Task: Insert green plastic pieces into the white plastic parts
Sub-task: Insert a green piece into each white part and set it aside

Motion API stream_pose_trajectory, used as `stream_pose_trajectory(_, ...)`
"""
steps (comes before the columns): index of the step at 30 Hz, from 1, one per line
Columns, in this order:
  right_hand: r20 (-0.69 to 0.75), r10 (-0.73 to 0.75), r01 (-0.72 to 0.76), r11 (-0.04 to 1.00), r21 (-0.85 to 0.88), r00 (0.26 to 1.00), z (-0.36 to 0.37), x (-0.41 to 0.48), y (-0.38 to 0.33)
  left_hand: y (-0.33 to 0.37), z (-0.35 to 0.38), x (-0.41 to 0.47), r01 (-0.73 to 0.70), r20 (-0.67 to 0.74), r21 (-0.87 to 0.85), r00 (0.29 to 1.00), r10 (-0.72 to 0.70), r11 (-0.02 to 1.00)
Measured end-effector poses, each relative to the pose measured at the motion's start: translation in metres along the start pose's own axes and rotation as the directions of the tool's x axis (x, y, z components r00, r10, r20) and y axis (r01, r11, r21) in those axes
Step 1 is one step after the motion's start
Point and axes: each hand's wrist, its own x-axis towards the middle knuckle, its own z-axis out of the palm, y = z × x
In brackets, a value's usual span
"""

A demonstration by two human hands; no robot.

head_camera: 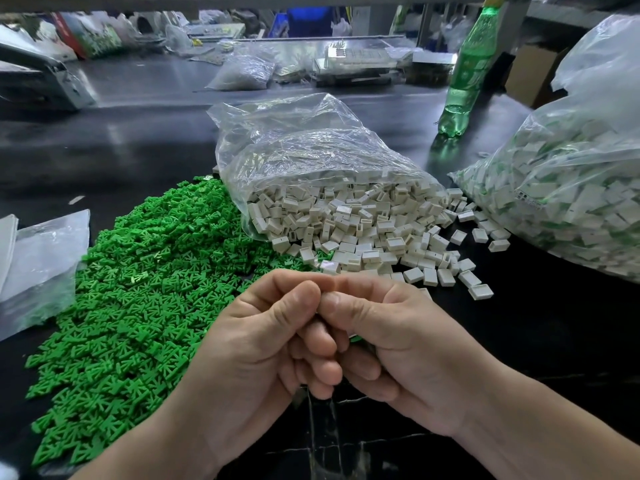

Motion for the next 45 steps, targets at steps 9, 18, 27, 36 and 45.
stream_pose_trajectory(9,0.034,-0.044,0.042,0.998,0.051,0.998,0.000,0.003,-0.002,0.000,0.000,0.001,-0.078,0.034,0.037,0.996,0.076,0.996)
stream_pose_trajectory(18,0.034,-0.029,0.024,0.992,0.125,0.999,-0.005,0.004,-0.001,0.003,-0.005,0.000,-0.221,-0.067,0.497,0.954,0.291,0.839)
stream_pose_trajectory(27,0.182,-0.154,0.024,0.822,0.569,0.971,-0.020,0.005,-0.015,-0.011,-0.013,0.005,-0.219,0.293,0.933,0.924,0.247,-0.286)
stream_pose_trajectory(36,-0.031,-0.095,0.097,0.858,0.504,0.995,-0.031,0.007,-0.019,-0.010,-0.023,0.016,-0.328,0.429,0.835,0.891,0.150,-0.442)
stream_pose_trajectory(45,-0.189,-0.030,0.053,0.992,0.117,0.981,-0.022,0.007,-0.014,0.000,-0.017,0.010,-0.157,0.142,0.988,0.867,0.477,-0.008)
